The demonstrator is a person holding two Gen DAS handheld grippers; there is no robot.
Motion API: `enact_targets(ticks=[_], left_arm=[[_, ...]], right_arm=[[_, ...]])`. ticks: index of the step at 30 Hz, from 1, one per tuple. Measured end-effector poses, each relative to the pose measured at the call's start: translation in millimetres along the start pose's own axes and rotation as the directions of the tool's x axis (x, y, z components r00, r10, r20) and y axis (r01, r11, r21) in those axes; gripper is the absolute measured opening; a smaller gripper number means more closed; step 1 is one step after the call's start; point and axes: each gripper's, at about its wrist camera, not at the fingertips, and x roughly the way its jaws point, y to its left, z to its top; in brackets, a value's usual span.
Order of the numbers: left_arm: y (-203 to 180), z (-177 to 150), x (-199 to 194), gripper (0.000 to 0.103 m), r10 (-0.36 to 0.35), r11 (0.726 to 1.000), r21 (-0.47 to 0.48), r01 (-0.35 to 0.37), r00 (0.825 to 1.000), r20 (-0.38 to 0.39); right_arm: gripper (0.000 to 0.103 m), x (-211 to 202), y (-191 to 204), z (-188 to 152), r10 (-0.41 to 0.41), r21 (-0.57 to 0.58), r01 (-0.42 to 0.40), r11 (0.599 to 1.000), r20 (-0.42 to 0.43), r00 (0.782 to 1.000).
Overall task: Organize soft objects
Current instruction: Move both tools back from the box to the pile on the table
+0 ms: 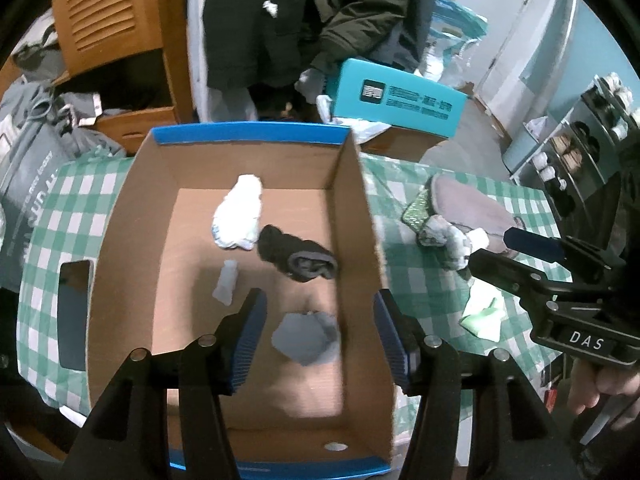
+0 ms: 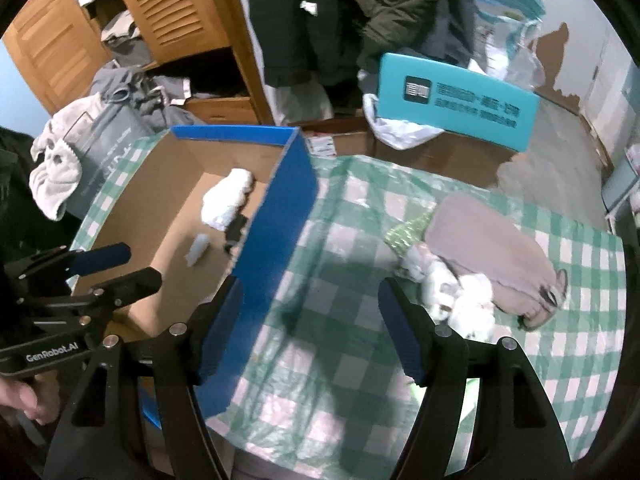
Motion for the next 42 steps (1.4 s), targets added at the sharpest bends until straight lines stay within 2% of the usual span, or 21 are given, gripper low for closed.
enact_targets(ticks=[12,16,23,27,33,42], left_arm=[[-47,3,7,0.057,0.006,0.996,0.090,-0.005,1.000,-0.010],[-62,3,9,0.057,0.006,0.994,0.111,-0.004,1.000,-0.015],[-86,3,18,0.057,0.009,0.989,0.149,-0.004,0.999,-0.035],[-98,5,25,0.062,0.012,0.986,0.167,-0.006,0.999,-0.039],[-114,9,39,0.063,0.021,0.981,0.191,-0.011,0.999,-0.049],[-133,15,69,0.063,-0.003,0.978,0.209,0.024,0.995,-0.103]], right_arm=[[0.071,-23,-42,-15,-0.024,0.062,0.022,0.998,0.039,0.999],[0.076,-30,-55,-21,-0.040,0.074,0.036,0.997,0.052,0.998],[0.076,-37,-83,-30,-0.066,0.117,0.059,0.991,0.058,0.996],[0.076,-39,-101,-33,-0.084,0.142,0.075,0.987,0.055,0.995],[0.077,-35,-123,-36,-0.131,0.136,0.125,0.983,0.033,0.991],[0.077,-17,-164,-32,-0.186,0.153,0.186,0.971,-0.016,0.982]])
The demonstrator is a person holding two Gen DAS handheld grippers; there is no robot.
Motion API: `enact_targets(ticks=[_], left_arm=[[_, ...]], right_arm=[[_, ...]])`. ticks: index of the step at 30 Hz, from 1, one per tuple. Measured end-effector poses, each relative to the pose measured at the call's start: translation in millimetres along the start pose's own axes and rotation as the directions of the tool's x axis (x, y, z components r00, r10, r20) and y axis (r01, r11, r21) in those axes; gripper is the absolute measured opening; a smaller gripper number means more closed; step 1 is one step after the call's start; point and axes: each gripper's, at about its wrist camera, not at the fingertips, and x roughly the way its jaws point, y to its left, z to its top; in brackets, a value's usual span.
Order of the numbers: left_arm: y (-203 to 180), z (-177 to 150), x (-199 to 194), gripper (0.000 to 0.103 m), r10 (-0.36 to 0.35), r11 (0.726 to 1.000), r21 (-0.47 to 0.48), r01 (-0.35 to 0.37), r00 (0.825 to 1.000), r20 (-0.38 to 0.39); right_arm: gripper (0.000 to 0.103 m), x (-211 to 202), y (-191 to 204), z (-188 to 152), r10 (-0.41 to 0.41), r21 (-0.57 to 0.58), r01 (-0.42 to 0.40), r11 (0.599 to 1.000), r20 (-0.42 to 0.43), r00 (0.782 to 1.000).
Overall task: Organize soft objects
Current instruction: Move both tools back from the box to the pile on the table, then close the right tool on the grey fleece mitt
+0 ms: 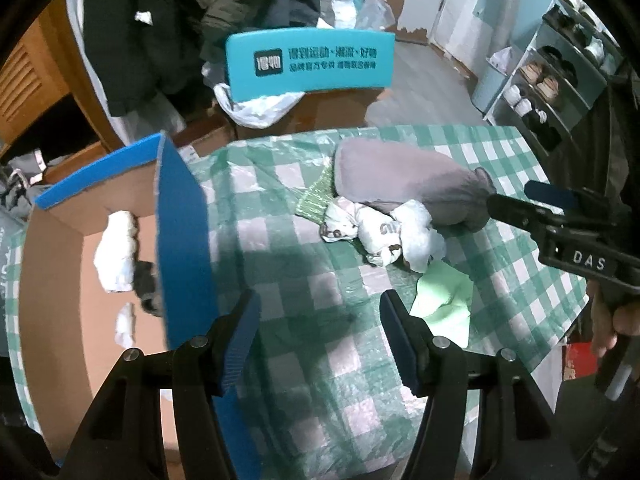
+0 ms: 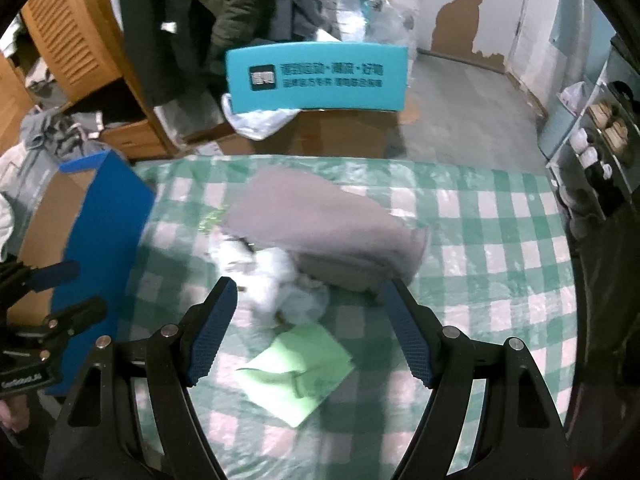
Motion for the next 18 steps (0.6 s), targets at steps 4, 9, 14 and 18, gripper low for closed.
enact_targets(ticks=[4,9,14,18], left_arm=[[-4,5,12,0.063,-0.019,1.000,-0.002,0.019,1.000,-0.022],[-10,11,29,0.064,-0.036,0.999,-0.001,0.036,0.999,-0.038],[-9,16,48,0.065,-0.040,0.999,-0.015,0.039,0.997,-0.062],[-9,21,61,0.065,-0.055,0.998,-0.030,0.053,0.996,-0.077]], right_arm=[[0.077,14,-6,6,-0.012,-0.037,0.011,0.999,-0.028,1.000],[0.076,36,-10,9,-0.029,-0.117,0.020,0.993,-0.076,0.997],[0.076,59,-10,10,-0.059,-0.214,0.036,0.976,-0.100,0.993],[0.076,74,-9,11,-0.064,-0.259,0.035,0.965,-0.104,0.992]])
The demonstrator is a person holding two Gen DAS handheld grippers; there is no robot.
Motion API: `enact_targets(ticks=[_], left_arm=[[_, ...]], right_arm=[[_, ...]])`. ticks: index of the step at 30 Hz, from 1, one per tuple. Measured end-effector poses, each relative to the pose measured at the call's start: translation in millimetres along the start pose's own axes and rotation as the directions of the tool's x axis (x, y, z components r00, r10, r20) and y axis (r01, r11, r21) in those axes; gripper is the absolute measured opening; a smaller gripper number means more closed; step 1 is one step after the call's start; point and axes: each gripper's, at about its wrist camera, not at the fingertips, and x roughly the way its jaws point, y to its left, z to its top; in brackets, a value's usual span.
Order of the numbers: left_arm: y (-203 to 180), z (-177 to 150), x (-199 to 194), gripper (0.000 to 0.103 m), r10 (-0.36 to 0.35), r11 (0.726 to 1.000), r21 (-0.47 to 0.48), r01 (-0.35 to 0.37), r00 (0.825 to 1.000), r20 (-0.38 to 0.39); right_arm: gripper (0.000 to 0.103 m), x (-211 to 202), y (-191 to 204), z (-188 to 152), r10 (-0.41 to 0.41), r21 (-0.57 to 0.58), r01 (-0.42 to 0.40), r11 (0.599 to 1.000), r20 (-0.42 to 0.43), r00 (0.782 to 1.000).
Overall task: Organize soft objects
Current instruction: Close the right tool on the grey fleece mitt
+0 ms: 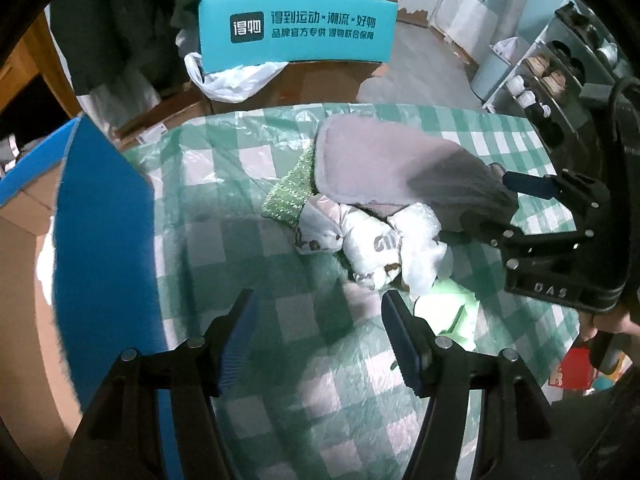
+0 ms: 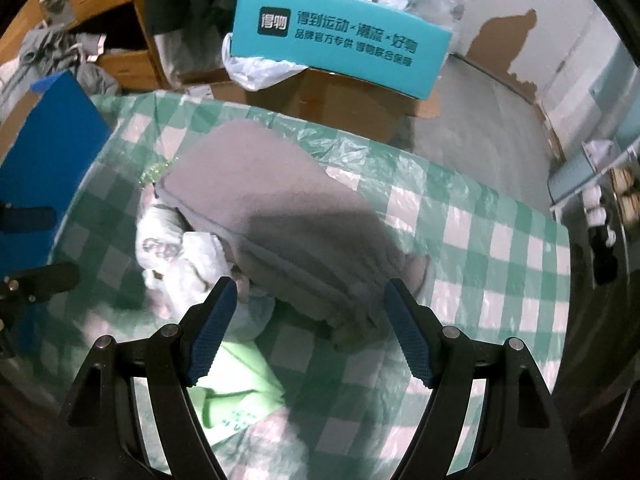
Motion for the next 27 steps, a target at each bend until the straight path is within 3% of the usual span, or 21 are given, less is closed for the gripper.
enact_targets(ticks=[18,21,24,25,27], left_arm=[[3,11,41,0.065,0.020,1.000,0.011,-0.019,0.998,-0.064],[6,10,43,0.065,0.016,1.000,-0.002,-0.016,0.997,-0.071],[7,8,42,0.065,0.016,1.000,0.003,-0.016,0.997,-0.070],[6,7,41,0.065,0.017,1.000,0.005,-0.016,0.997,-0.069],[6,6,40,0.065,0.015,1.000,0.006,-0.014,0.997,-0.070]], right_arm=[[0.075,44,11,-2,-0.026,-0.094,0.024,0.995,-0.018,0.999],[0.062,47,8,-5,-0.036,-0.087,0.035,0.996,-0.016,0.999],[0.037,46,6,-6,-0.029,-0.070,0.029,0.997,-0.005,1.000],[0.024,44,5,-6,-0.034,-0.065,0.033,0.997,-0.002,0.999],[0.018,41,4,-5,-0.030,-0.055,0.030,0.998,0.004,1.000]])
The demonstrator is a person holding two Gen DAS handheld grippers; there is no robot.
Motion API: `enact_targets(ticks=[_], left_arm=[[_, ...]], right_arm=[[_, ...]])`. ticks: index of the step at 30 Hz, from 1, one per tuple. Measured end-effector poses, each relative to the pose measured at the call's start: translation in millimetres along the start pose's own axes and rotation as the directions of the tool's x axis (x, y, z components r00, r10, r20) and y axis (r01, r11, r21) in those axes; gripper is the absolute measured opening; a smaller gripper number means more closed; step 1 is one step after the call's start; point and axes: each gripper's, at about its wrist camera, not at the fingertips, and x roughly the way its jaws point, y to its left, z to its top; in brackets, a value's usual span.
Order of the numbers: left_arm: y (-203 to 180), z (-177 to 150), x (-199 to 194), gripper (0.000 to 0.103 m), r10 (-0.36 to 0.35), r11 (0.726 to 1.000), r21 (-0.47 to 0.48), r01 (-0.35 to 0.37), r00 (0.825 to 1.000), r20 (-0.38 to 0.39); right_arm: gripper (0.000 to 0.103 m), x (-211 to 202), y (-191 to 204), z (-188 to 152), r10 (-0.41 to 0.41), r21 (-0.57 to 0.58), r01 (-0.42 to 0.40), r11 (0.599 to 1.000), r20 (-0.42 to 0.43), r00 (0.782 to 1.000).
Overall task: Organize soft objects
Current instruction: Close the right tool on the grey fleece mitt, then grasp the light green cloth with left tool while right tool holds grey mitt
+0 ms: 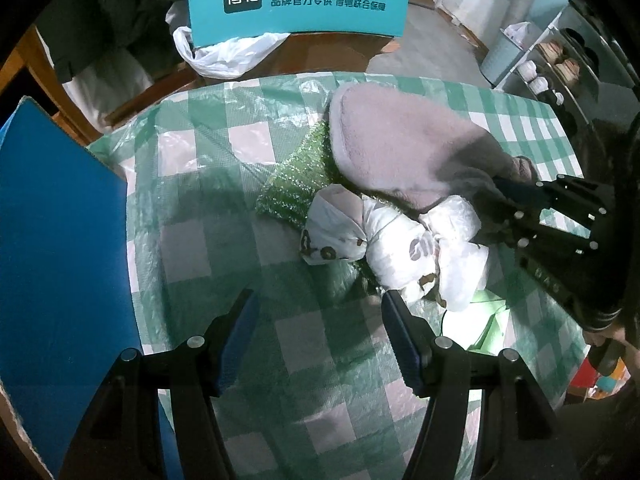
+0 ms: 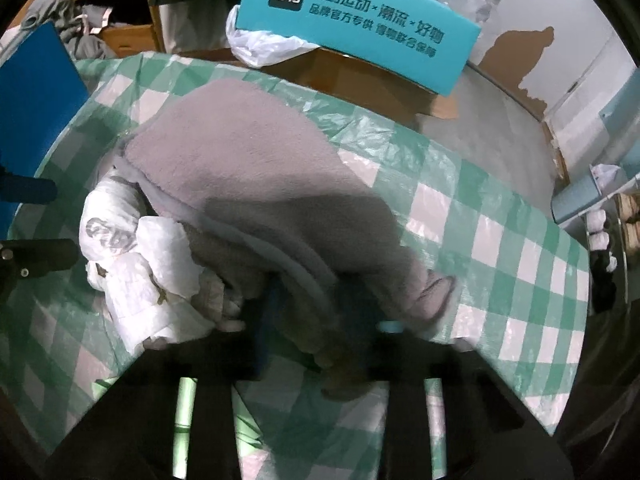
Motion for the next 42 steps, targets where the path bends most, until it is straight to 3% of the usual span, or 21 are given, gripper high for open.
enact_targets(ticks=[4,15,29,35,42], left_arm=[[-1,-1,-4,0.065,-0.003,1.000,0.002,0.003,1.000,0.004],[-8,-14,-18,0.065,0.003,1.000,0.022,-0.003,1.000,0.021],[-54,-40,-24,0.065,-0.013,0.991,0.136,0.012,1.000,0.007],[-75,-49,-23,0.071,-0.026,0.984,0.177,0.027,1.000,-0.005],[-91,-58,-12,0.076,-0.032,0.976,0.213,0.040,0.999,-0.040]], right_arm=[[0.011,-11,1,1,0.023,0.021,-0.024,0.999,0.024,0.999],[0.010,-41,-4,-11,0.011,0.134,-0.015,0.991,0.035,0.999],[0.010,-63,-39,-86,-0.046,0.318,0.068,0.945,-0.077,0.996],[0.010,-69,-39,-117,-0.005,0.374,0.044,0.926,-0.107,0.994],[0.014,-73,-36,-127,0.050,0.373,-0.008,0.928,-0.103,0.993]])
